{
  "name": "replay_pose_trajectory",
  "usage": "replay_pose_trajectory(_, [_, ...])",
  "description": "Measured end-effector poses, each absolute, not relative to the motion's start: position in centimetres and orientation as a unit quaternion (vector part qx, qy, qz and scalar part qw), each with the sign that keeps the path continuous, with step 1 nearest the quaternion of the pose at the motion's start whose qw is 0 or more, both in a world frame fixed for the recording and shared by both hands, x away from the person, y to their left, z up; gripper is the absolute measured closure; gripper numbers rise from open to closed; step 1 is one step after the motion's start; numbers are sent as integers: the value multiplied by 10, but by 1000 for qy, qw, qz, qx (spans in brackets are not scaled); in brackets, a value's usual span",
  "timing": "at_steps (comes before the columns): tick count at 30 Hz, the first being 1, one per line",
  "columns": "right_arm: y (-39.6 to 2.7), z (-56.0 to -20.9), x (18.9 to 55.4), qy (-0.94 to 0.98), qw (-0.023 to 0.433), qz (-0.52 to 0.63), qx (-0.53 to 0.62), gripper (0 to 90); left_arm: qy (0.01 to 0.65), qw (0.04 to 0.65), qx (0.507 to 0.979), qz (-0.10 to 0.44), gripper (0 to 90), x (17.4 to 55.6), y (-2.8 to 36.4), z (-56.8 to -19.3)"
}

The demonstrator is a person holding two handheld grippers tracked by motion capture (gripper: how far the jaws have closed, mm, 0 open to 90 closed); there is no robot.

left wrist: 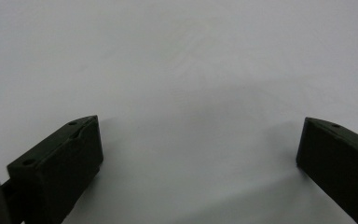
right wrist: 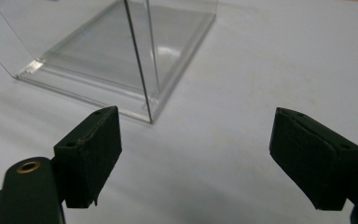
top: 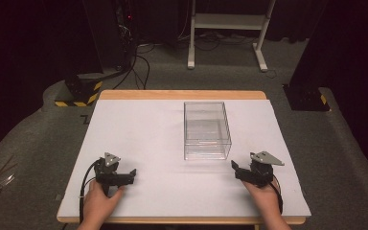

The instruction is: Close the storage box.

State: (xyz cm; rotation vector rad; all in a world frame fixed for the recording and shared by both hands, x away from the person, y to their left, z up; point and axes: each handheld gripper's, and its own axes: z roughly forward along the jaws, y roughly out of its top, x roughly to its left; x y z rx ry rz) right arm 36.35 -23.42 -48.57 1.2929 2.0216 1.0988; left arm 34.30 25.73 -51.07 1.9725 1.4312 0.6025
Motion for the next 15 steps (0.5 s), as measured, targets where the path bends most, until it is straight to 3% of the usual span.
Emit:
replay_pose_trajectory(11, [-251, -498, 353, 751, 246, 381, 481, 183, 542, 310, 747, 229, 6, 343, 257, -511])
replay_pose_trajectory(15, [-244, -500, 352, 766, 262, 356, 466, 232, 542, 310, 747, 229, 6, 343, 257, -511])
